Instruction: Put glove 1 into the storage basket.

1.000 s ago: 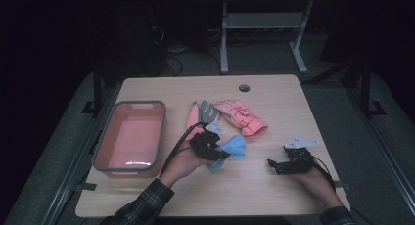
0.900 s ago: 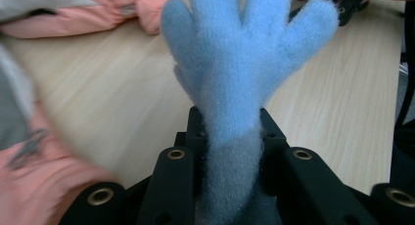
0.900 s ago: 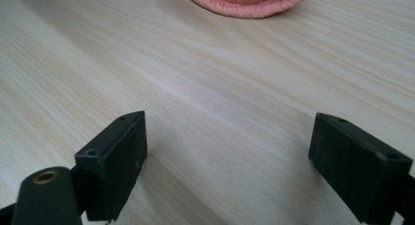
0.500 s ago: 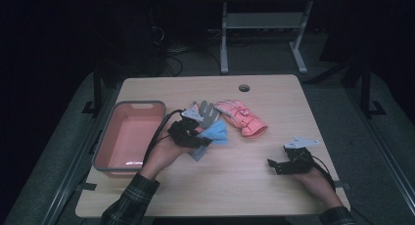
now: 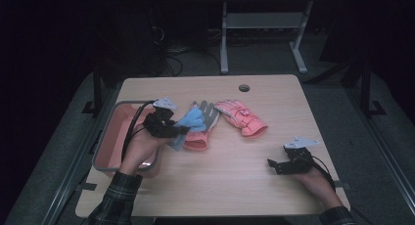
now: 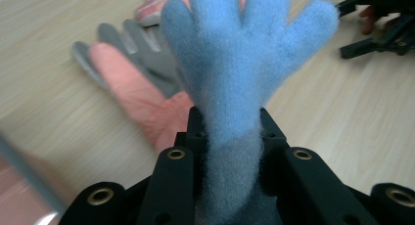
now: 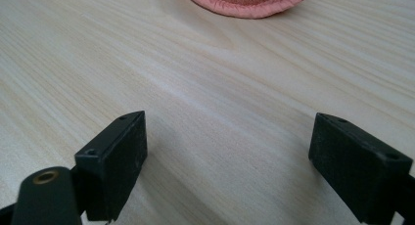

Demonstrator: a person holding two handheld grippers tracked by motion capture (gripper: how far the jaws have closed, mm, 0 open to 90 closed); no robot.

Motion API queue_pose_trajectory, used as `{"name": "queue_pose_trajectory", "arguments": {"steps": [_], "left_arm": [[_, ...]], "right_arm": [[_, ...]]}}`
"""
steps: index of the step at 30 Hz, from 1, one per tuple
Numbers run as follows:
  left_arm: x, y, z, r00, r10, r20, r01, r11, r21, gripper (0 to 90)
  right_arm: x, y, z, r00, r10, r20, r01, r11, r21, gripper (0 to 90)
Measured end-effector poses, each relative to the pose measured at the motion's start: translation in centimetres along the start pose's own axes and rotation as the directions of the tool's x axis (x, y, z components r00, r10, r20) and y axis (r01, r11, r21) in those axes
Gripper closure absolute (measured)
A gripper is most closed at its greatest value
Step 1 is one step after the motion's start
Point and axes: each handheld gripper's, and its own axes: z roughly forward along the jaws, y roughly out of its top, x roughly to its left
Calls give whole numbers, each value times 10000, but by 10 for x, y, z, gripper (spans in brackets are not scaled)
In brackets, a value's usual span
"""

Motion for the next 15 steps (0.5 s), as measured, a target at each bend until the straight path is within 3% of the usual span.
{"name": "queue_pose_trajectory", "arguments": {"steps": [7,15], "left_arm": [[17,-8,-16,9977,-429,-531,421,9990,-157,736],[37,-20,-29,9886,-943,-1178,926,9955,-199,735]], "right_arm": [[0,0,0,10000,-1,-3,1,10000,2,136],[0,0,0,10000,0,-2,0,10000,7,136]]}}
